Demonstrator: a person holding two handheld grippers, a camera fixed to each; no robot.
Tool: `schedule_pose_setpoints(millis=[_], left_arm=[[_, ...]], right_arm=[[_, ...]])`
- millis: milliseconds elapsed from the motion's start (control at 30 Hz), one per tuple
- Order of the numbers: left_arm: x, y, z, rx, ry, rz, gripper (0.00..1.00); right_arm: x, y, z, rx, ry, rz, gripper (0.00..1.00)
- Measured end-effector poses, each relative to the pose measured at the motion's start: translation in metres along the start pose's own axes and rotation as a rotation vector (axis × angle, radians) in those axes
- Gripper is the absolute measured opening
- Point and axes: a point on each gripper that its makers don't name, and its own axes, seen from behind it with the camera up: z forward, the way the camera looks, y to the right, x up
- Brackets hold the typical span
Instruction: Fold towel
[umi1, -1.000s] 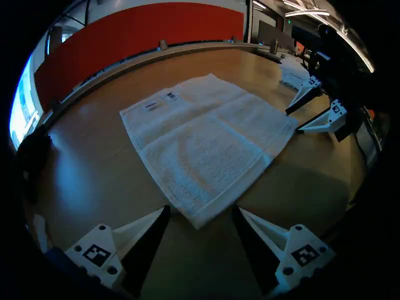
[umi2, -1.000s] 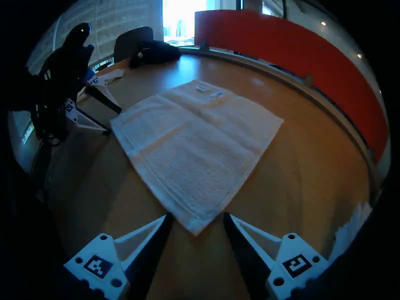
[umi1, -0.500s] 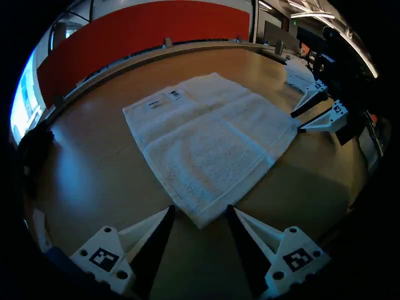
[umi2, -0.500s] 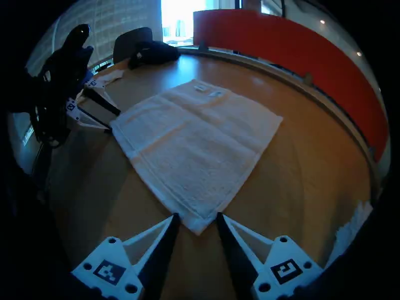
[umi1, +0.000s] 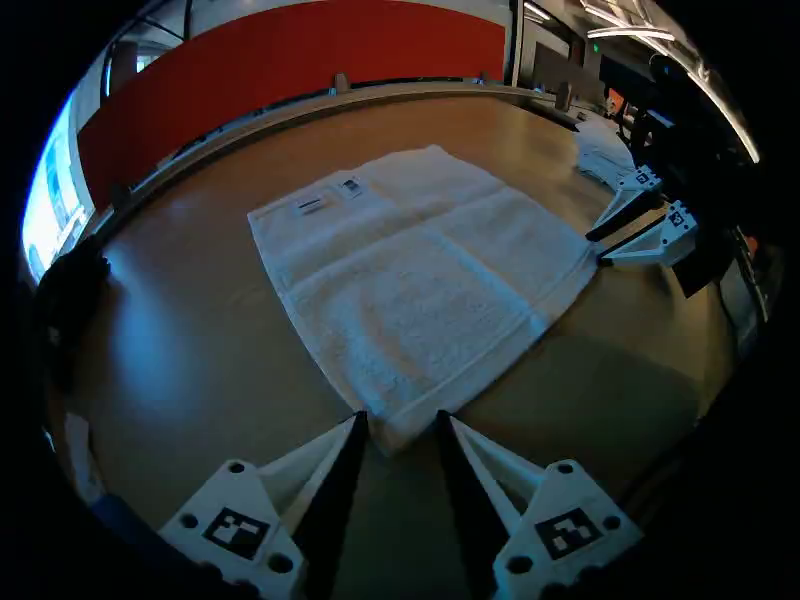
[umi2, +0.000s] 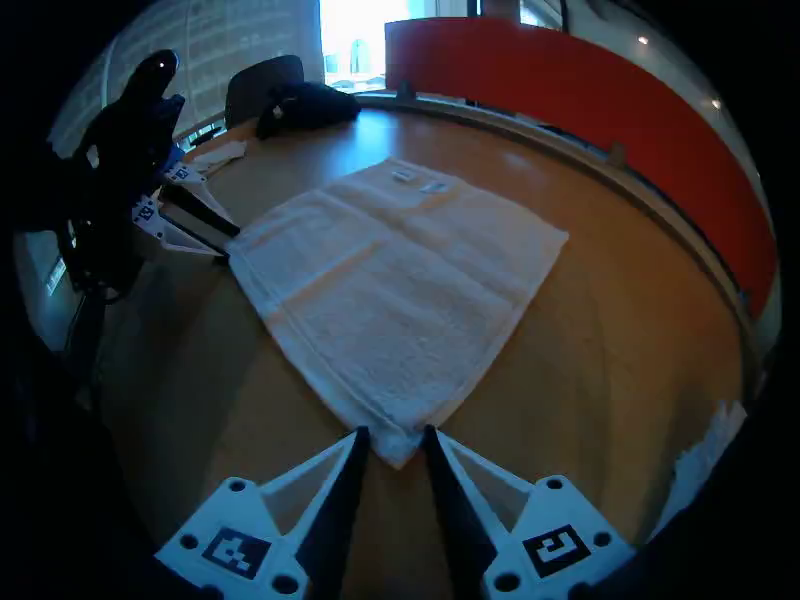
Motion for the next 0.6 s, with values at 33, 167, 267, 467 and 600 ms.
schedule_pose_setpoints(millis=[33,167,267,467,600], left_arm=[[0.0,-0.001,0.0,0.004,-0.001,-0.004,0.34],[0.0,-0.002,0.001,0.018,-0.001,-0.017,0.21],[0.001,-0.003,0.001,0.024,0.001,-0.022,0.16],[0.001,-0.003,0.001,0.028,-0.002,-0.042,0.13],[0.001,-0.003,0.0,0.027,-0.005,-0.053,0.13]], right_arm=[[0.0,-0.001,0.0,0.003,0.0,0.001,0.34],[0.0,-0.006,0.0,0.014,0.001,0.001,0.26],[0.001,-0.01,0.0,0.015,0.002,0.002,0.23],[0.005,-0.015,-0.002,0.017,0.011,0.034,0.17],[0.01,-0.014,-0.006,0.008,0.027,0.05,0.17]])
